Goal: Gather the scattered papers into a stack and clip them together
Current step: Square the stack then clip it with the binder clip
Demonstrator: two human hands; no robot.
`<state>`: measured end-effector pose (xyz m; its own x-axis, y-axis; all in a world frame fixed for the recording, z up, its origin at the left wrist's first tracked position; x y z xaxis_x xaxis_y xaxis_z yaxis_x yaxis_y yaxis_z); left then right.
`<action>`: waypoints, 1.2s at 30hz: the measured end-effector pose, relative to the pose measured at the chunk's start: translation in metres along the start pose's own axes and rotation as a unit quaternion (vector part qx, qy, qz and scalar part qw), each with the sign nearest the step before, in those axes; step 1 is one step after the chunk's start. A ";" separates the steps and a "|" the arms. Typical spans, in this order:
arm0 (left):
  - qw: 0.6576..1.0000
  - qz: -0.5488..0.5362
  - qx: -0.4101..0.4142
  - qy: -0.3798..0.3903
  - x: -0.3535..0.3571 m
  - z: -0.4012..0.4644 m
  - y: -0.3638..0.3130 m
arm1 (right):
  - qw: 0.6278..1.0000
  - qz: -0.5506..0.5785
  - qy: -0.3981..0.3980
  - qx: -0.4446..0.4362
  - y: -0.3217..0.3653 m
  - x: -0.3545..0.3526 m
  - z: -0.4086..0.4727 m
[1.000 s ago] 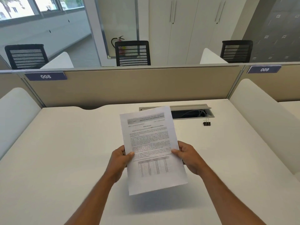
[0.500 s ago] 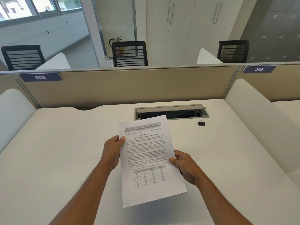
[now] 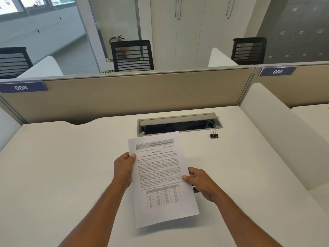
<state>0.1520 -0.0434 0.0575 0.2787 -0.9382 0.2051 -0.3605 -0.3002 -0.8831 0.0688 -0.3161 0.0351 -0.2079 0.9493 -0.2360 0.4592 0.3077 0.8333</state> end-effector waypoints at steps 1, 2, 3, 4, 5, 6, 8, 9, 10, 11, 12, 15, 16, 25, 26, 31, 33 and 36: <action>1.000 0.003 -0.003 -0.001 0.003 0.002 0.003 | 1.000 -0.012 0.004 0.004 -0.001 -0.005 0.005; 1.000 0.006 -0.005 -0.002 0.006 0.005 0.004 | 1.000 -0.027 0.009 0.007 -0.001 -0.010 0.011; 1.000 0.010 -0.007 -0.004 0.009 0.008 0.006 | 0.999 -0.044 0.011 0.009 -0.001 -0.016 0.018; 1.000 0.015 -0.008 -0.006 0.010 0.010 0.007 | 0.998 -0.065 0.011 0.013 0.000 -0.022 0.025; 1.000 0.021 -0.009 -0.006 0.012 0.013 0.008 | 0.996 -0.088 0.007 0.018 0.000 -0.031 0.034; 1.000 0.026 -0.010 -0.005 0.013 0.016 0.010 | 0.993 -0.113 -0.002 0.022 0.001 -0.041 0.044; 0.999 0.038 -0.010 -0.002 0.016 0.021 0.012 | 0.987 -0.156 -0.036 0.018 0.007 -0.065 0.067; 0.999 0.045 -0.010 -0.001 0.017 0.023 0.014 | 0.982 -0.177 -0.063 0.012 0.011 -0.081 0.079; 0.999 0.051 -0.008 -0.002 0.017 0.025 0.015 | 0.975 -0.200 -0.096 0.007 0.015 -0.098 0.090; 0.998 0.055 -0.007 -0.004 0.017 0.026 0.017 | 0.964 -0.230 -0.133 0.002 0.019 -0.117 0.101; 0.998 0.057 -0.007 -0.007 0.017 0.029 0.020 | 0.948 -0.270 -0.169 -0.005 0.025 -0.137 0.111; 0.998 0.058 -0.006 -0.013 0.014 0.032 0.024 | 0.901 -0.356 -0.247 -0.018 0.038 -0.181 0.133; 0.998 0.061 -0.006 -0.016 0.013 0.034 0.026 | 0.892 -0.368 -0.262 -0.012 0.039 -0.192 0.139; 0.998 0.048 -0.007 -0.026 0.006 0.041 0.031 | 0.861 -0.451 -0.234 0.011 0.028 -0.219 0.183; 0.999 0.047 -0.007 -0.026 0.006 0.041 0.031 | 0.864 -0.449 -0.227 0.016 0.026 -0.218 0.184; 0.999 0.045 -0.005 -0.025 0.005 0.042 0.031 | 0.847 -0.484 -0.218 0.024 0.005 -0.209 0.179; 0.999 0.037 -0.007 -0.024 0.003 0.042 0.031 | 0.838 -0.496 -0.224 0.024 -0.001 -0.203 0.172; 0.999 0.037 -0.004 -0.023 0.002 0.040 0.030 | 0.828 -0.499 -0.251 0.038 -0.003 -0.198 0.159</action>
<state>0.1774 -0.0474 0.0149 0.2921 -0.9489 0.1195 -0.3886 -0.2319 -0.8917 0.2453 -0.4946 -0.0005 -0.1394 0.1198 -0.9830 0.3319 0.9409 0.0676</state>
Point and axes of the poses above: each hand's wrist, its own z-axis towards the middle knuckle, its own x-axis out of the palm, y = z × x, the point moved 7 cm from there along z, towards the middle knuckle, and after that the axes turned 11 degrees about -z, right-handed, at the moved point
